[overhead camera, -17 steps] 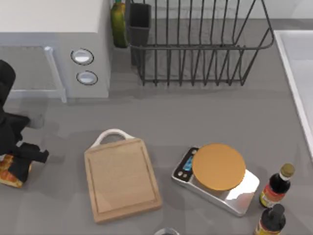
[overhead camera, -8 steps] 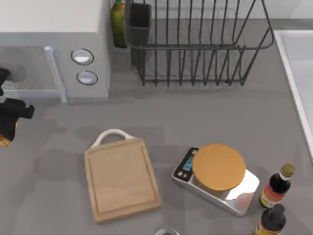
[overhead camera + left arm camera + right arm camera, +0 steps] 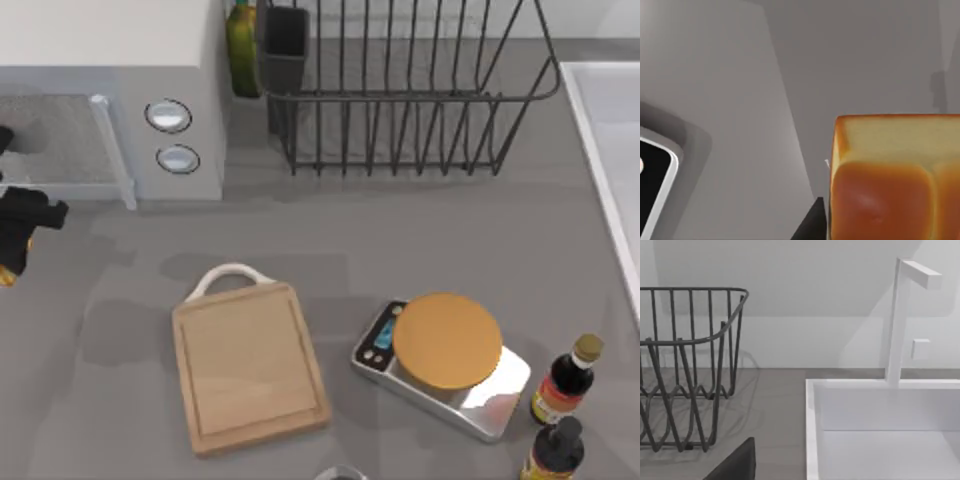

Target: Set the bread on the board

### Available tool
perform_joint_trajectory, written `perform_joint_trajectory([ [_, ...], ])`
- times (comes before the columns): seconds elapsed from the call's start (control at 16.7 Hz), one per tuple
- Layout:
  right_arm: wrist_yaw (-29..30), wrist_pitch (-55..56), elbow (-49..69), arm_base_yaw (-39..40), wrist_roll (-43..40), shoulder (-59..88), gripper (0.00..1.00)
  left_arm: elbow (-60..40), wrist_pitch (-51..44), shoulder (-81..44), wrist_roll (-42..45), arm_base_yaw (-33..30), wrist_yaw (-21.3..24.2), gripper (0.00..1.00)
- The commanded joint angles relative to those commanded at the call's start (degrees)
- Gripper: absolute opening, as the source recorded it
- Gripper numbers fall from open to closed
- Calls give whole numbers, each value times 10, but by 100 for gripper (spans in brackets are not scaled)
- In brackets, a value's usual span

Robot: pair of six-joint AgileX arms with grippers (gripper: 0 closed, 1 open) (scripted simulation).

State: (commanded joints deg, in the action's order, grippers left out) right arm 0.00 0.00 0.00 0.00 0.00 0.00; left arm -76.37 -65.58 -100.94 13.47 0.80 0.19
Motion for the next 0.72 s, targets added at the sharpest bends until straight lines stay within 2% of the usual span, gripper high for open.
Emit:
perform_joint_trajectory([
  [0.18,0,0,0,0,0,0,100,5,-7,4,-52,-13,9,0],
  [0.36,0,0,0,0,0,0,100,10,-6,12,-156,-48,23,0],
  [0.54,0,0,0,0,0,0,100,3,7,18,-311,-100,37,0],
  [0.72,0,0,0,0,0,0,100,-17,28,23,-516,-153,45,0],
])
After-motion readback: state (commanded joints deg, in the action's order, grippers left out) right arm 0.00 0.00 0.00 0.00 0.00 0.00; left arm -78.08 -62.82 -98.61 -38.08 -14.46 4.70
